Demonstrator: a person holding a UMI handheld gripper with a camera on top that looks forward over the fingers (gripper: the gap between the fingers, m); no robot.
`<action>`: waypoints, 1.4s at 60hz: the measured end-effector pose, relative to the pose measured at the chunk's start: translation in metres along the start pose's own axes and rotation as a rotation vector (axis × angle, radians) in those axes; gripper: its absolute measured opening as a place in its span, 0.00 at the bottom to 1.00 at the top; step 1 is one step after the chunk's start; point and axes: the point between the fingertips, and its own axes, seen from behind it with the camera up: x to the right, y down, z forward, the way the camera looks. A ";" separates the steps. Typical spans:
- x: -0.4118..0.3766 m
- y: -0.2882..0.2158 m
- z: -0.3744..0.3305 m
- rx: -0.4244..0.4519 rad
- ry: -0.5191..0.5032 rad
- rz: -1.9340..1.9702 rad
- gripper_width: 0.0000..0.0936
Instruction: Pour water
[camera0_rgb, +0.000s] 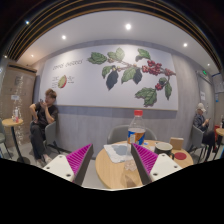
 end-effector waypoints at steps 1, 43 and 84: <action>-0.016 0.007 0.007 0.009 0.027 -0.006 0.87; 0.105 0.016 0.167 0.019 0.133 0.064 0.37; 0.120 -0.016 0.139 0.031 -0.120 1.876 0.38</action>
